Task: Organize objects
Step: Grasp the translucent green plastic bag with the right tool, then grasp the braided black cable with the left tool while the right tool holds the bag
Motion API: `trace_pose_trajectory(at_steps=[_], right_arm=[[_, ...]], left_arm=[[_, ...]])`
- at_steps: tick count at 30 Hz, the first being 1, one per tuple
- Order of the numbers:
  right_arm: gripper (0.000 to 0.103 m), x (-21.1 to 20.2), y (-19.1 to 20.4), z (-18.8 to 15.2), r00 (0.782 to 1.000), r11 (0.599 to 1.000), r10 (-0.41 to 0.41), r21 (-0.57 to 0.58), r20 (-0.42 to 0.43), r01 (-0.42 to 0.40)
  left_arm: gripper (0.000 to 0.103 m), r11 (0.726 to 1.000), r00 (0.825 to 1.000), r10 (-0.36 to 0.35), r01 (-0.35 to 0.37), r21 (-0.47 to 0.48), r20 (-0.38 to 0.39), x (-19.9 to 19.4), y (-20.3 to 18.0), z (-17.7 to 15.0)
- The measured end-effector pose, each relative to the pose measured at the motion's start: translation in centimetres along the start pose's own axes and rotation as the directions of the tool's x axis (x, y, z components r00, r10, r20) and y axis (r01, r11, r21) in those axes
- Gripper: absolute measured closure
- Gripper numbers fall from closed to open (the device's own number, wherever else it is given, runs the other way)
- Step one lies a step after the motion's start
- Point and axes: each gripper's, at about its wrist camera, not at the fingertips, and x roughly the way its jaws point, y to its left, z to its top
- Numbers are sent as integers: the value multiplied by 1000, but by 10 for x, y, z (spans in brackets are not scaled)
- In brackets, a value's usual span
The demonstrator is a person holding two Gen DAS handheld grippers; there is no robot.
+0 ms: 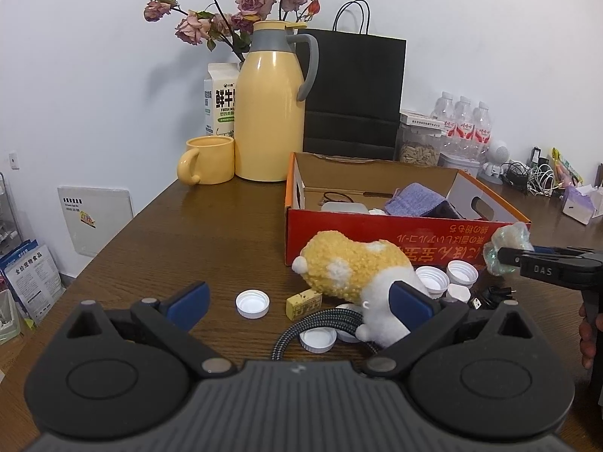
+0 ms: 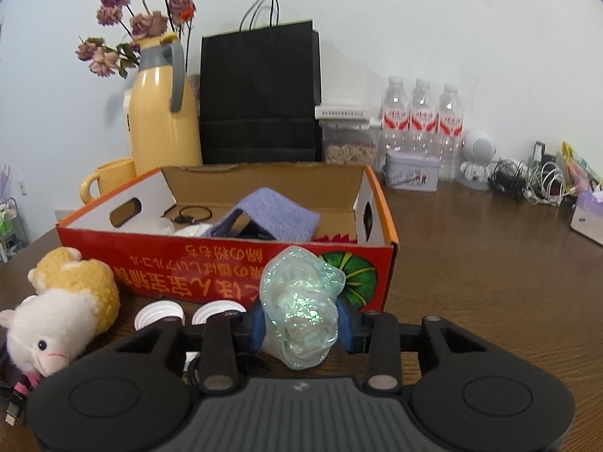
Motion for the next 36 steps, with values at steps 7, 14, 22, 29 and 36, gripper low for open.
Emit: trace_pose_trajectory(at_steps=[7,14,22,29,36], right_arm=[[67,-46,7,-8,992,1000,22,-23,126,-19],[67,-92,18,-31,983,993,110,-46,148,-104],[67,-101,32,-49,982,988,151,-60,115,-145],[67,-103,31,-50,981,988,151,-54,120,-145],[67,-102,27,-51,983,989,145,-36,113,-142]], left_arm=[[0,1000,1000,10,-10,-9,-2,-3,5,-3],[0,1000,1000,7,-7,-12,-15,-3,6,-7],[0,999,998,-30,31,20,-55,0,-2,-16],[0,991,985,-34,55,119,-170,19,-20,-26],[0,984,971,-52,89,152,-235,39,-32,-25]])
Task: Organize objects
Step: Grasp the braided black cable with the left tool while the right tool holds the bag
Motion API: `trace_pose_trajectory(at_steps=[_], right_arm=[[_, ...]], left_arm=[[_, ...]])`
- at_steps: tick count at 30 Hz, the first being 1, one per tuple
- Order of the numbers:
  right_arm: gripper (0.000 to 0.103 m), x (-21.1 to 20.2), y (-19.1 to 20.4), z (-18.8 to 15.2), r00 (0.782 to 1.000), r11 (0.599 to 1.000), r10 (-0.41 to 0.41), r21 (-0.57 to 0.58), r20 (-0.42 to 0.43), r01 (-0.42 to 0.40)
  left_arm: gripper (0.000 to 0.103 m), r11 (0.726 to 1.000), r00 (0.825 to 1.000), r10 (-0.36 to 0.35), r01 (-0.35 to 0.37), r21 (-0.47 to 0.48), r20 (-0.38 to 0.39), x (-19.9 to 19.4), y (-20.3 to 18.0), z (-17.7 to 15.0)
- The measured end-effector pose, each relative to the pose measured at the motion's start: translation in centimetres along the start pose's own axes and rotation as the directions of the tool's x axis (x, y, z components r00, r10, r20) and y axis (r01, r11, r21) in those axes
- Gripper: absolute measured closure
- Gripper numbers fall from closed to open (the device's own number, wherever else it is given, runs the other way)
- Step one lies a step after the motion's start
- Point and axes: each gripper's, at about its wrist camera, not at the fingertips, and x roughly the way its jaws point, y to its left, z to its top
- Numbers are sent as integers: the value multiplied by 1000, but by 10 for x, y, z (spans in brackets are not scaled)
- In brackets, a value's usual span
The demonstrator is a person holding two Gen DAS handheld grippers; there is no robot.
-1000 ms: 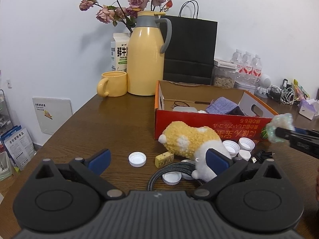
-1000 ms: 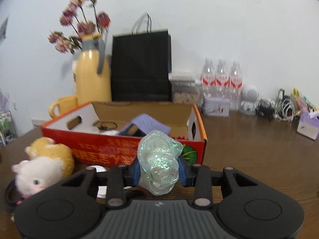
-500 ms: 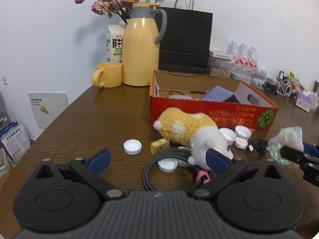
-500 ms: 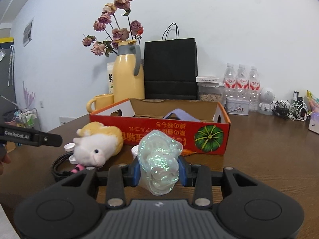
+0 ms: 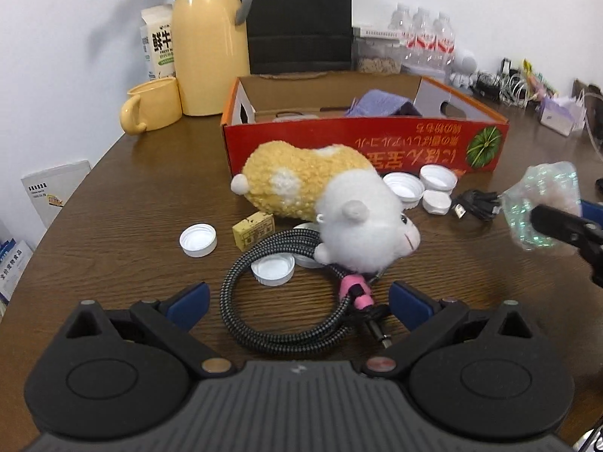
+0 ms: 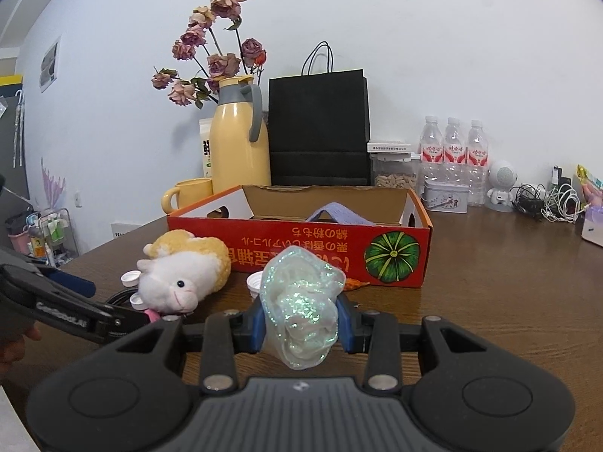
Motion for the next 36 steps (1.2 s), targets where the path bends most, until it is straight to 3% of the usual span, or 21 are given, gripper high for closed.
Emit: trace_pose_trajectory(at_steps=[4,7,26,36], right_arm=[[67,-3,0,1,1000,1000,10,-1,8,-10],[67,-3,-1,0,1000,1000,10,3,10,-10],[67,-10,-1,-1,1000,1000,17,11,16,-17],[67,-13,-2,-2,1000,1000,16,14,18,-16]], left_arm=[[0,1000,998,26,-25,13,-55,18,-1,2],[0,999,998,-10,7,-54,-56,23,9,1],[0,1000,999,-18,17,-24,-31,19,8,-5],[7,1000,1000,-13,12,-19,-18,-1,6,-16]])
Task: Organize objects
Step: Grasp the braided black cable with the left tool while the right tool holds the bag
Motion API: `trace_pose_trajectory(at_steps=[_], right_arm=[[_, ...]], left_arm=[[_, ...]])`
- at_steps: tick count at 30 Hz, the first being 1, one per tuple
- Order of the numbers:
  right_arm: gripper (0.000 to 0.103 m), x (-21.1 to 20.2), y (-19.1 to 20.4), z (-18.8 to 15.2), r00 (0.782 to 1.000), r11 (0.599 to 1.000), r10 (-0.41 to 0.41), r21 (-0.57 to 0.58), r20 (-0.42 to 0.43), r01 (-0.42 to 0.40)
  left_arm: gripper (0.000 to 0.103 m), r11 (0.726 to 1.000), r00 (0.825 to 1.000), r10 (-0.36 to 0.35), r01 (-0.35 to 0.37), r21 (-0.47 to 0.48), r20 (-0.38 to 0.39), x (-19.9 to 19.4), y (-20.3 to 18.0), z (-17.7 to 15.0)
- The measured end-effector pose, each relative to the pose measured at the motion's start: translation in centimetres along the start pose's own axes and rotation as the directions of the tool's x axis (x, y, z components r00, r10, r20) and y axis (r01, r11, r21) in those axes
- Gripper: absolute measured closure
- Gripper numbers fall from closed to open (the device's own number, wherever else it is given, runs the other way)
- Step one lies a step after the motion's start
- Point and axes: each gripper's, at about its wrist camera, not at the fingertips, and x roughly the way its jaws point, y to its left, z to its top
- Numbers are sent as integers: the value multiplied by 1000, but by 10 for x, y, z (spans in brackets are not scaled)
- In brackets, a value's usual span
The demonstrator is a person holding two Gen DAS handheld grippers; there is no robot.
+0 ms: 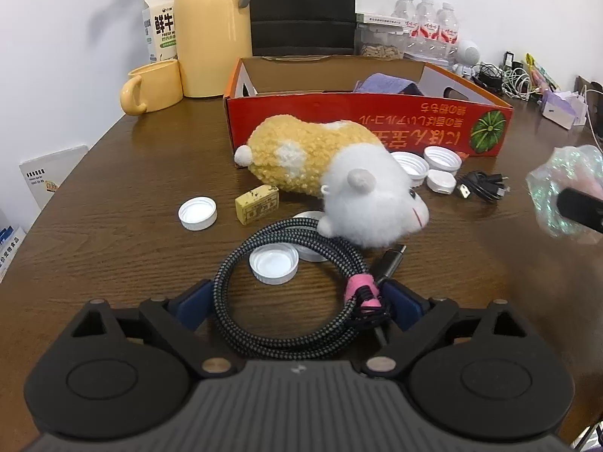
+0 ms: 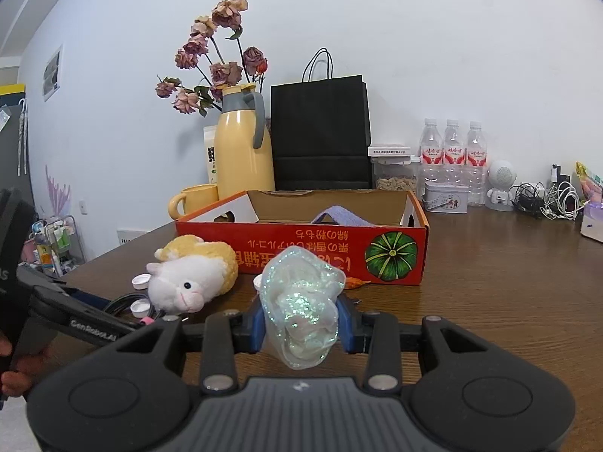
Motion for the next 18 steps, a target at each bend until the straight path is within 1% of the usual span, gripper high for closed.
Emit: trace_pose_trajectory(at_steps=[4,5,6,7,8,9,10,12,13,14,15,16,17,18], right_arm=[[67,-4,1,-1,1000,1000,0,-2,4,0],[67,-5,2,-1,1000,1000,1,-2,5,-1],[67,-6,2,-1,1000,1000,1,-3,5,-1],[67,-6,2,-1,1000,1000,1,-3,6,-1],[67,-6,2,-1,1000,1000,1,-3,6,-1],[67,-7,2,0,1000,1000,2,-3,6,-2],[67,-7,2,0,1000,1000,3,-3,7,-3],[67,-8,3,1,1000,1000,6,-3,8,-6],[67,-8,4,0,1000,1000,10,-4,8,-10],[67,-9,6,0,1000,1000,13,-6,8,-13],[67,-9,6,0,1000,1000,15,-8,8,-15],[67,-10,7,0,1000,1000,15,-10,8,-15],[67,-10,7,0,1000,1000,14,-10,8,-14],[67,-11,6,0,1000,1000,11,-9,8,-11]], left_arm=[[8,1000,1000,5,-5,0,23,-13,0,-2],[13,1000,999,7,-7,0,35,-18,0,-2],[21,1000,998,15,-15,-1,53,-23,1,-2],[48,999,997,33,-32,-6,69,-30,2,0],[67,999,997,32,-31,-20,72,-35,6,3],[67,999,998,12,-9,-34,69,-38,10,5],[67,999,998,4,-2,-40,70,-39,13,6],[62,999,998,29,-27,-46,61,-36,15,7],[53,999,999,21,-19,-50,46,-33,16,6],[40,998,999,6,-4,-60,34,-32,17,4],[31,998,999,-4,6,-66,32,-32,17,2],[14,998,999,-6,8,-65,37,-33,17,1],[6,998,999,-3,5,-59,45,-34,15,1],[3,999,999,-6,9,-51,52,-35,13,1]])
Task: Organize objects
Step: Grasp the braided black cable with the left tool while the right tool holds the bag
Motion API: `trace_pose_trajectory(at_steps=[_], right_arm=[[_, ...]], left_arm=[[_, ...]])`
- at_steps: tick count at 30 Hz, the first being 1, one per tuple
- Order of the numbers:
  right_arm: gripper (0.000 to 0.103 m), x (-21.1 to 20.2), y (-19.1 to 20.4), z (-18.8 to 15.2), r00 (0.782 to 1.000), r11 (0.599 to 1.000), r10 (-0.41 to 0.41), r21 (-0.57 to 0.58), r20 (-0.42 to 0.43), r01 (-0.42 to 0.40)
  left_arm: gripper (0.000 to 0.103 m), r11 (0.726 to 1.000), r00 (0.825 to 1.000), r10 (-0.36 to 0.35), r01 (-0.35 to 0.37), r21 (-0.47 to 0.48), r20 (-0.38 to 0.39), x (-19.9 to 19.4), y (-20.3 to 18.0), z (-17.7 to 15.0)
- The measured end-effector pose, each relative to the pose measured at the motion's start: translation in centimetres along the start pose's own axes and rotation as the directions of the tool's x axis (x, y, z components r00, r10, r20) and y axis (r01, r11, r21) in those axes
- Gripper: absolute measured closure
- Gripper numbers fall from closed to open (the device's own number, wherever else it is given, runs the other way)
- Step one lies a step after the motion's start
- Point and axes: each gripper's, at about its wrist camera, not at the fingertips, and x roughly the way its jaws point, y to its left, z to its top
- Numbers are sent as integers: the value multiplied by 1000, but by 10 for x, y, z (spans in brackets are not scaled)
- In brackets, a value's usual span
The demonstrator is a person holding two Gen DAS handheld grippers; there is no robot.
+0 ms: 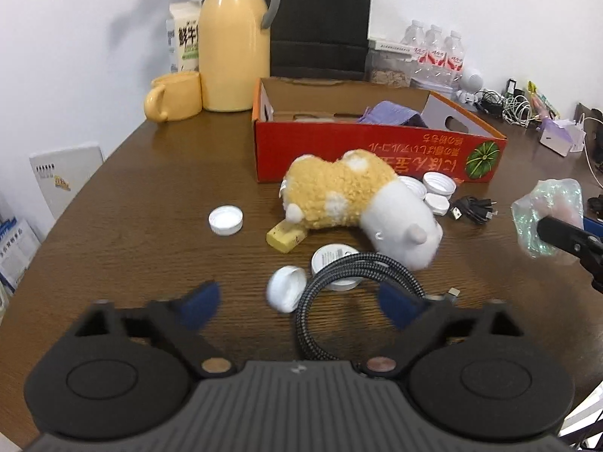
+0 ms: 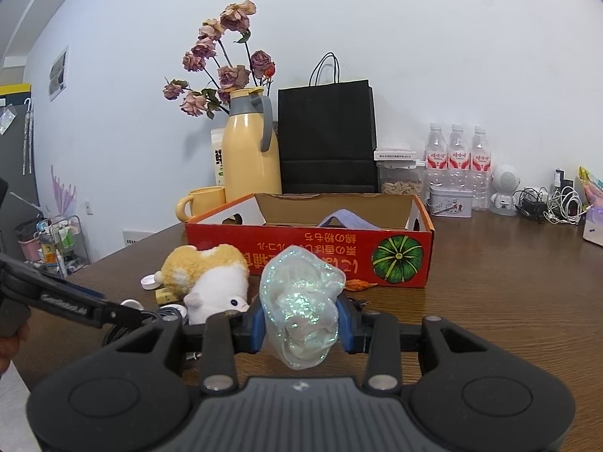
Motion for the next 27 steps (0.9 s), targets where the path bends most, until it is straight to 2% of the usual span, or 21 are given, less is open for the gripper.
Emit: trace_pose_trajectory(at_steps=[2,9,13,16,22,23,25,27], right_arm=[[67,0,0,0,1000,1000,-2,1,-2,2],[67,2,0,-2,1000,1000,2,4,-6,-2],[67,1,-2,-3,1000,1000,-1,10,-7,1],[67,1,-4,-4,1000,1000,1,16,-6,-1],[67,1,-6,-5,1000,1000,8,25,-7,-7],[67,1,-6,-6,1000,1000,8,25,-7,-8],[67,1,-6,-6,1000,1000,8,26,-6,-8],[67,1,-7,-6,1000,1000,7,25,-6,-7]], left_arm=[[0,1000,1000,-19,19,2,-4,-1,-3,2],[0,998,991,-58,59,13,-117,12,-22,-1],[0,999,986,-39,44,31,-165,23,-32,-6],[0,997,989,-25,36,73,-146,27,-40,-11],[0,998,992,-25,33,60,-128,28,-39,-12],[1,998,992,-21,28,55,-123,27,-39,-13],[10,998,995,-11,16,53,-95,22,-39,-14],[11,999,995,-29,34,40,-98,20,-36,-14]])
